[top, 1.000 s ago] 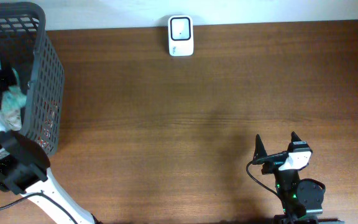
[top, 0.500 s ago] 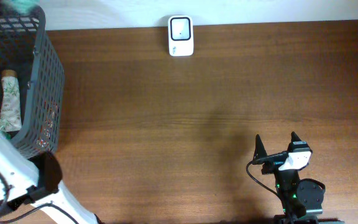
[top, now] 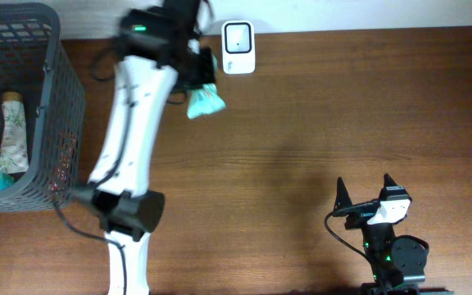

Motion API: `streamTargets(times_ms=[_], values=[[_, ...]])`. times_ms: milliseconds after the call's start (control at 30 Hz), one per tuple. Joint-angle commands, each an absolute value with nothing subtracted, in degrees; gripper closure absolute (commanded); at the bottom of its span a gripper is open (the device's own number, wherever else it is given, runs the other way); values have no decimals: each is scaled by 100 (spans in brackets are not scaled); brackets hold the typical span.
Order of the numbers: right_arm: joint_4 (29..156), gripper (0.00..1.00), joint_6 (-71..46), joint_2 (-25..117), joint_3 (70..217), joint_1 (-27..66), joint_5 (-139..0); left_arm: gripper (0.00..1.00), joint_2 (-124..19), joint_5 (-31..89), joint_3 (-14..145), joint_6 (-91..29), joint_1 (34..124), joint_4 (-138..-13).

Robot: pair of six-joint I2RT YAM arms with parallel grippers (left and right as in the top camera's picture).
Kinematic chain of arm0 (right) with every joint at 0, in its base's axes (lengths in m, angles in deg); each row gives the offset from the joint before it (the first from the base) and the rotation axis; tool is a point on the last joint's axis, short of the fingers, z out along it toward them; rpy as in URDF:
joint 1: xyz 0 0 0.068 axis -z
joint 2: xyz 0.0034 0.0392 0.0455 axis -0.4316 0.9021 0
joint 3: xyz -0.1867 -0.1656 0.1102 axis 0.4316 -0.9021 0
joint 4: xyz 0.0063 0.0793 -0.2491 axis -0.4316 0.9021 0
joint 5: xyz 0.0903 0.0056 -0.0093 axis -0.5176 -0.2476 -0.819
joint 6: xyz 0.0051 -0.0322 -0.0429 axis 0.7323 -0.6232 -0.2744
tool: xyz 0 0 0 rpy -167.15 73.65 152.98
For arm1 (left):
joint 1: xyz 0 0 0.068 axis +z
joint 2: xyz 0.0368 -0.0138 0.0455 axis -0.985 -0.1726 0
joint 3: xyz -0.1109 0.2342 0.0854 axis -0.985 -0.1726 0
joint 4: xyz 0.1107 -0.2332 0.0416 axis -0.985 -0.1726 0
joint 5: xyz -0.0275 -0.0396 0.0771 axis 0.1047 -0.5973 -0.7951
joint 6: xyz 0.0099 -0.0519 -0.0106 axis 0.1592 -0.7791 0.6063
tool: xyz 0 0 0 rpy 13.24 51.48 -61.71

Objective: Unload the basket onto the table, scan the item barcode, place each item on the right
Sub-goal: 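Carry the green pack to the scanner and drop it on the table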

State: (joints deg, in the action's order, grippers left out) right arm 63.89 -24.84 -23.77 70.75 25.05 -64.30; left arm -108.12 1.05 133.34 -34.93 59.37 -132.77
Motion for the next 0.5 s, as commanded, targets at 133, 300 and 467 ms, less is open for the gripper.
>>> streamTargets(times_ms=[133,300,467], values=[[6396,1,-2462,-2417,7029,2521,-6398,96,-11457,-264,11697,-3615,5605,-11378],[6396,1,-2462,-2417,7029,2521,-6398,49,-11642,-264,11664,-3613,5605,-11349],[6396,1,-2462,-2417,7029,2521,-6398,27,-11514,-264,12099,-3609,5622,-11843]])
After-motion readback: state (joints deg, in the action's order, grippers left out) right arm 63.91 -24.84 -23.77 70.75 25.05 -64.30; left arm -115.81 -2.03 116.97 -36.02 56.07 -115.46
